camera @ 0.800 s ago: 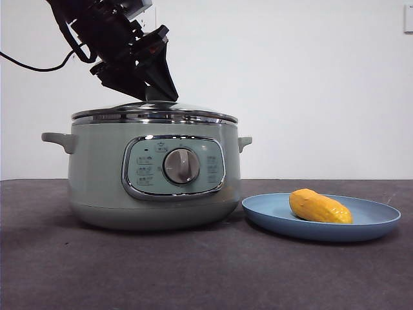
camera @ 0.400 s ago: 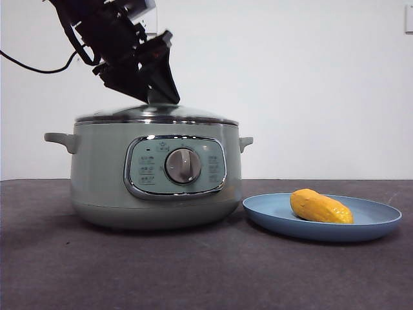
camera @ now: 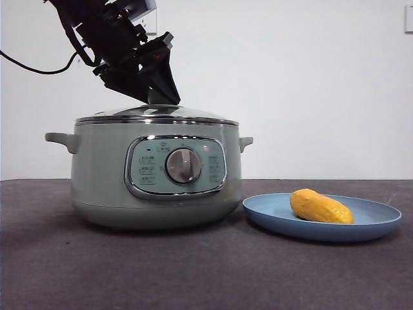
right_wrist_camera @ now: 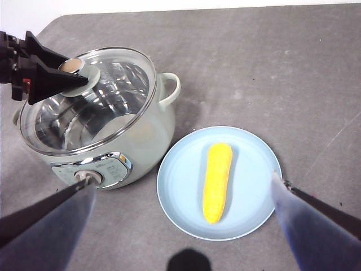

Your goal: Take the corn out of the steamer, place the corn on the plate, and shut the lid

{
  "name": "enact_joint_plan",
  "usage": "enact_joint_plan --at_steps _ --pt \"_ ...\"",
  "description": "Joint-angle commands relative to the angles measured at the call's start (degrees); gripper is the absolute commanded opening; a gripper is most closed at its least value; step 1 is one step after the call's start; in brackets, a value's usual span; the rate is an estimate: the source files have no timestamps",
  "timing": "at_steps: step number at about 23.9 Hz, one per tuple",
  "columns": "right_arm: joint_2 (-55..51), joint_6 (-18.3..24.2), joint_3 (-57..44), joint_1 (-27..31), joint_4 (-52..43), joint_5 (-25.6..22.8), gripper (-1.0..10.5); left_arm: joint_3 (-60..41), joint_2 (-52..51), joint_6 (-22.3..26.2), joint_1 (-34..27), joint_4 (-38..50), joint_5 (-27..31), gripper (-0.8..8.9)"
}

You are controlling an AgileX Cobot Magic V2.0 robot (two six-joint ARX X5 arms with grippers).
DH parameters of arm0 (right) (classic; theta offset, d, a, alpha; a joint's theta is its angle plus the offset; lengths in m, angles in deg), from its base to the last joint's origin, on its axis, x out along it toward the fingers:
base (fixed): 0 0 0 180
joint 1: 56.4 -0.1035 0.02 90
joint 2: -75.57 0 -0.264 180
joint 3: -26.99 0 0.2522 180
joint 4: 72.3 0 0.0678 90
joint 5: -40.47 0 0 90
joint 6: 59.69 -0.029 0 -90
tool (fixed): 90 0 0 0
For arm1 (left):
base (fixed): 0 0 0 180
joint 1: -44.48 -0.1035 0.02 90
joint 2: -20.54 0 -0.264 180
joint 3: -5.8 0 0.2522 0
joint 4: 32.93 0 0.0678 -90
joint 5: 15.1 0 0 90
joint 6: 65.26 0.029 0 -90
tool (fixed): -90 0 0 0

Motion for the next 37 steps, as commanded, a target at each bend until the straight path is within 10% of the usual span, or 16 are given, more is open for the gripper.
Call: enact_joint_plan --at_steps 1,8,22,37 --pt "-0.1 0.5 -0.2 0.0 -0.2 0.1 5.5 -0.4 1.6 0.1 0.3 -1.9 -0.5 0.05" --pt "0.1 0.5 -0.2 0.0 -0.1 0.5 5.5 -0.4 1.2 -2.4 0.2 -2.3 -0.4 5.03" --pt "0.1 1.8 -0.2 0.0 2.4 0.5 5.5 -0.3 -7.2 -2.4 0.2 -6.0 -0.3 5.03" --pt "0.9 8.4 -0.2 -0.1 12.0 9.7 5.3 -0.3 -33.9 -5.0 0.3 -36.3 -0.8 5.02"
